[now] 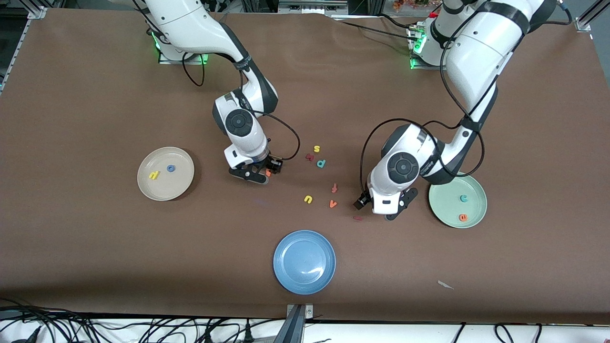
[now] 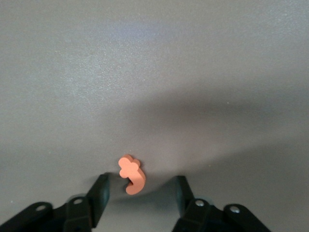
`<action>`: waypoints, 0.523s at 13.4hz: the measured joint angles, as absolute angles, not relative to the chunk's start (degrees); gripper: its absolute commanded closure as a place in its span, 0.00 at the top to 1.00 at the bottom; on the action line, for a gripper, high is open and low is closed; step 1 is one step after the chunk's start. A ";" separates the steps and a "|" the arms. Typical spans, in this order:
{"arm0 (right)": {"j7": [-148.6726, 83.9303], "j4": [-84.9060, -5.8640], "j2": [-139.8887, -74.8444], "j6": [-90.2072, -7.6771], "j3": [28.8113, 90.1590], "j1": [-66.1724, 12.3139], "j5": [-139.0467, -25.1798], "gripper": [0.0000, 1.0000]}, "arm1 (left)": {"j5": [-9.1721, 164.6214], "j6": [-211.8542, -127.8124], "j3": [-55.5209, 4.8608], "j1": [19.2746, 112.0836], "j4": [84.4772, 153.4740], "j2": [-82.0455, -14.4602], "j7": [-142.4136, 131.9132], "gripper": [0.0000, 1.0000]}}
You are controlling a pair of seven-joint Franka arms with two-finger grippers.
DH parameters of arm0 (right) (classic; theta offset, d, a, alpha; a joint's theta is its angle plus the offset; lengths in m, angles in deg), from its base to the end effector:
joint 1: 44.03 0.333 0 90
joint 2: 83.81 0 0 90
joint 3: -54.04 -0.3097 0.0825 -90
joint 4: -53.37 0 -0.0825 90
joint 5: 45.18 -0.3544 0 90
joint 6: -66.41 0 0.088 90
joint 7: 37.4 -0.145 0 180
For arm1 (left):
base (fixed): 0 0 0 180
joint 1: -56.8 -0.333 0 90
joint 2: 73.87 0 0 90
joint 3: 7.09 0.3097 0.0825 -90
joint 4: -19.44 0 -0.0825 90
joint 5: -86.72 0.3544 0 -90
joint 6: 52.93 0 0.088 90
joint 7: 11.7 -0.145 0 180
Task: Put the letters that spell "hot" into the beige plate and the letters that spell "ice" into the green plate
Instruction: 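Grasp the orange squiggle with the right gripper while the left gripper reaches pink l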
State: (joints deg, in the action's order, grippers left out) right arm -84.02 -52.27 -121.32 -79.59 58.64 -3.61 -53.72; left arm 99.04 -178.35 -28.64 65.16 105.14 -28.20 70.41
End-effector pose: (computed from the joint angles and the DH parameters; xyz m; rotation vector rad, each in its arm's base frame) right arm 0.5076 0.3699 0.1551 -3.0446 0.4478 -0.0236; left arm 0.6116 -0.2954 0.1916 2.8229 1.3283 -0.1641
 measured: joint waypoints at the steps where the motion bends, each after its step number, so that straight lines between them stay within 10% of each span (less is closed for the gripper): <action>1: -84.01 -52.25 -121.32 -79.65 58.65 -3.61 -53.72 0.23 | 99.04 -178.35 -28.62 65.51 103.59 -27.16 74.00 1.00; 7: -84.00 -52.08 -121.14 -79.85 58.62 -3.41 -53.72 0.09 | 99.04 -179.25 -23.29 70.74 94.68 -21.24 90.64 1.00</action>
